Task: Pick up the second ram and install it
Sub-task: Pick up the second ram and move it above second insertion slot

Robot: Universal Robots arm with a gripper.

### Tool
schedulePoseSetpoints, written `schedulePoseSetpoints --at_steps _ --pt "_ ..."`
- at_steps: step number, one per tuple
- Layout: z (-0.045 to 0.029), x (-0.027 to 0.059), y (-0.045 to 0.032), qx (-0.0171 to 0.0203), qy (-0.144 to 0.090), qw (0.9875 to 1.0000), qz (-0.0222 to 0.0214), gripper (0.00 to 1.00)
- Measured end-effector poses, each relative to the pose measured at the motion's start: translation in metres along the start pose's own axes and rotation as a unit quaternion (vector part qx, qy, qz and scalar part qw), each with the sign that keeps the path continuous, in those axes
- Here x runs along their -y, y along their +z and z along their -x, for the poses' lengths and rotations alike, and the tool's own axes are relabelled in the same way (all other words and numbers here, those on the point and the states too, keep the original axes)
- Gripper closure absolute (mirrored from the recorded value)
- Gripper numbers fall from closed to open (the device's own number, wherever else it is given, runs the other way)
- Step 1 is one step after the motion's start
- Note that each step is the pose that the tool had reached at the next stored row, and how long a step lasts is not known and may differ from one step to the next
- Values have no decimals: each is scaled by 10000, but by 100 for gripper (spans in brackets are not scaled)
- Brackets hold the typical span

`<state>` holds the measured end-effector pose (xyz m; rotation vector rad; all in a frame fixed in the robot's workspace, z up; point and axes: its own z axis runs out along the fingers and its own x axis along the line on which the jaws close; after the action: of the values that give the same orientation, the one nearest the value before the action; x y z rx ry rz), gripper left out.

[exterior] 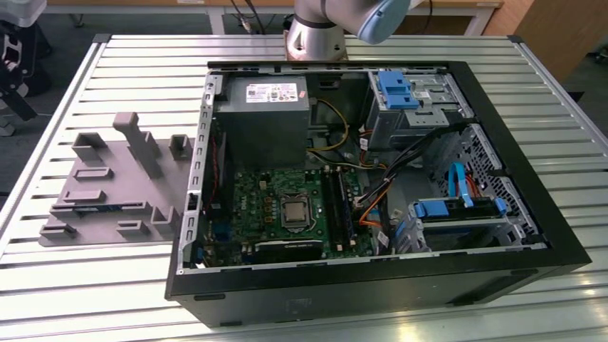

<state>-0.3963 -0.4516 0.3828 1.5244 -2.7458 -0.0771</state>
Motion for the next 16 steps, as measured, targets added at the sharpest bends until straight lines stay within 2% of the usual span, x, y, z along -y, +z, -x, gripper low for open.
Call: schedulePoseSetpoints --at_steps 4,9,12,16 --pt "0 0 5 -16 -355 9994 8 89" --pt "-1 1 13 -39 -744 9972 13 89" --pt "-1 1 15 -48 -881 9961 16 89" --pt "-1 1 16 -48 -888 9960 15 89"
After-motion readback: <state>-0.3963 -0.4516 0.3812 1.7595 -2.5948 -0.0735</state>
